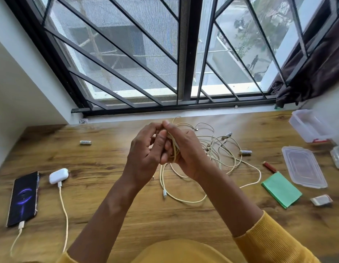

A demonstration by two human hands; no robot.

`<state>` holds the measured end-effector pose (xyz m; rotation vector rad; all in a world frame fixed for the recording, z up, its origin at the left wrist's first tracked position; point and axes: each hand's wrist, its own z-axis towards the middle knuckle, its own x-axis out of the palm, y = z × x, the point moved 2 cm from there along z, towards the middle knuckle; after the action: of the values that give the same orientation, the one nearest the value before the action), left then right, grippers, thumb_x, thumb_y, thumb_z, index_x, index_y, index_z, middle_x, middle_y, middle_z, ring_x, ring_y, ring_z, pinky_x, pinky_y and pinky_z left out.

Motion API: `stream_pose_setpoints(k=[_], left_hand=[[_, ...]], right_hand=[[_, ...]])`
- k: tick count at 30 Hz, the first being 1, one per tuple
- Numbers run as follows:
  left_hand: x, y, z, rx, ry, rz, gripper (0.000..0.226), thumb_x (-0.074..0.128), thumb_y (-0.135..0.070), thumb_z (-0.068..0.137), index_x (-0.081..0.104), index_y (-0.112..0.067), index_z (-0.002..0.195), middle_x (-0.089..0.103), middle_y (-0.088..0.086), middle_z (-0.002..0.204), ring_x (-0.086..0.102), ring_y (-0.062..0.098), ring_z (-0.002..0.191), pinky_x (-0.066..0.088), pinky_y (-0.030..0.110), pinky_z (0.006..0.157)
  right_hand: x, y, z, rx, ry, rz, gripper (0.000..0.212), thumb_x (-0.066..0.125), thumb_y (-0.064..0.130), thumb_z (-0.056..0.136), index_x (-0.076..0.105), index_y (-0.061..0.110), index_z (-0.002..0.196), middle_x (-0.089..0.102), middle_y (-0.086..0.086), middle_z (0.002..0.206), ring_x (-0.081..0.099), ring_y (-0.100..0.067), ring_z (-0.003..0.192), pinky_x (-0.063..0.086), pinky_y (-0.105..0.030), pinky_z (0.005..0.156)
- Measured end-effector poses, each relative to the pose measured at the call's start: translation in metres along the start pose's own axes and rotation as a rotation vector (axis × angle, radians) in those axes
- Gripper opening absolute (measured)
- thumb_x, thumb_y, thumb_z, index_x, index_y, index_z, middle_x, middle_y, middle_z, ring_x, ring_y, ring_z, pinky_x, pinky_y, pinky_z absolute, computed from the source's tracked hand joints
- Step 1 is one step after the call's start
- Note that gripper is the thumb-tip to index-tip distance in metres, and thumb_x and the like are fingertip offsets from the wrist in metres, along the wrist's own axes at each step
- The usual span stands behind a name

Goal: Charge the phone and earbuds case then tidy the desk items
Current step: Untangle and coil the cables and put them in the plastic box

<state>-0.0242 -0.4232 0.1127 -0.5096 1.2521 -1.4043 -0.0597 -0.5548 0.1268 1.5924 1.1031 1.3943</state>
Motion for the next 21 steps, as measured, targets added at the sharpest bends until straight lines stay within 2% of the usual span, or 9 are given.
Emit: stream_pose_setpoints(k=[3, 6, 9, 12, 14, 17, 21], left_hand=[[0.002, -0.002, 0.0, -0.019, -0.025, -0.03, 0.02, 0.052, -0.037, 0.11, 0.066, -0.028, 0.12, 0.066, -0.003, 0.089, 0.068, 0.026, 0.081, 0.057, 0.066, 0.074], [0.002, -0.006, -0.002, -0.031, -0.037, -0.076, 0.017, 0.053, -0.035, 0.11, 0.066, -0.03, 0.12, 0.068, -0.001, 0.09, 0.071, 0.025, 0.078, 0.062, 0.063, 0.071], [0.001, -0.011, -0.004, -0.064, -0.04, -0.122, 0.016, 0.053, -0.032, 0.111, 0.068, -0.032, 0.118, 0.07, 0.006, 0.09, 0.075, 0.032, 0.077, 0.065, 0.057, 0.064], [-0.001, -0.014, -0.004, -0.08, -0.046, -0.134, 0.015, 0.054, -0.032, 0.112, 0.068, -0.033, 0.117, 0.07, 0.007, 0.089, 0.075, 0.036, 0.077, 0.065, 0.057, 0.062], [-0.002, -0.015, -0.003, -0.069, -0.053, -0.125, 0.015, 0.055, -0.035, 0.111, 0.069, -0.035, 0.116, 0.071, 0.004, 0.09, 0.076, 0.034, 0.078, 0.065, 0.058, 0.065], [-0.005, -0.017, -0.002, -0.077, -0.062, -0.183, 0.014, 0.058, -0.031, 0.109, 0.071, -0.03, 0.115, 0.067, 0.005, 0.083, 0.073, 0.027, 0.07, 0.065, 0.057, 0.059], [-0.004, -0.022, -0.003, -0.081, -0.076, -0.248, 0.015, 0.06, -0.024, 0.107, 0.071, -0.021, 0.115, 0.067, 0.005, 0.08, 0.07, 0.019, 0.065, 0.065, 0.045, 0.058]], right_hand=[[0.005, 0.001, -0.001, -0.037, -0.082, 0.025, 0.054, 0.06, 0.037, 0.105, 0.065, 0.014, 0.057, 0.059, -0.009, 0.049, 0.059, -0.017, 0.038, 0.05, -0.028, 0.048], [0.009, 0.0, -0.002, -0.068, -0.133, 0.033, 0.055, 0.059, 0.036, 0.106, 0.065, 0.017, 0.055, 0.052, -0.007, 0.045, 0.049, -0.015, 0.034, 0.048, -0.029, 0.049], [0.013, -0.001, -0.002, -0.096, -0.192, -0.017, 0.058, 0.053, 0.036, 0.109, 0.059, 0.011, 0.058, 0.044, -0.009, 0.042, 0.039, -0.017, 0.034, 0.044, -0.026, 0.044], [0.018, -0.001, -0.004, -0.12, -0.227, -0.031, 0.058, 0.049, 0.034, 0.111, 0.055, 0.009, 0.059, 0.04, -0.008, 0.042, 0.036, -0.017, 0.034, 0.042, -0.024, 0.042], [0.019, 0.001, -0.004, -0.132, -0.217, -0.025, 0.058, 0.047, 0.033, 0.112, 0.055, 0.01, 0.059, 0.04, -0.008, 0.041, 0.037, -0.017, 0.034, 0.043, -0.024, 0.042], [0.019, 0.004, -0.003, -0.12, -0.179, -0.039, 0.058, 0.048, 0.033, 0.111, 0.057, 0.011, 0.059, 0.043, -0.009, 0.042, 0.04, -0.02, 0.035, 0.046, -0.028, 0.046], [0.019, 0.008, -0.005, -0.124, -0.226, -0.008, 0.05, 0.052, 0.029, 0.109, 0.059, 0.008, 0.064, 0.045, -0.009, 0.043, 0.042, -0.019, 0.034, 0.044, -0.027, 0.045]])
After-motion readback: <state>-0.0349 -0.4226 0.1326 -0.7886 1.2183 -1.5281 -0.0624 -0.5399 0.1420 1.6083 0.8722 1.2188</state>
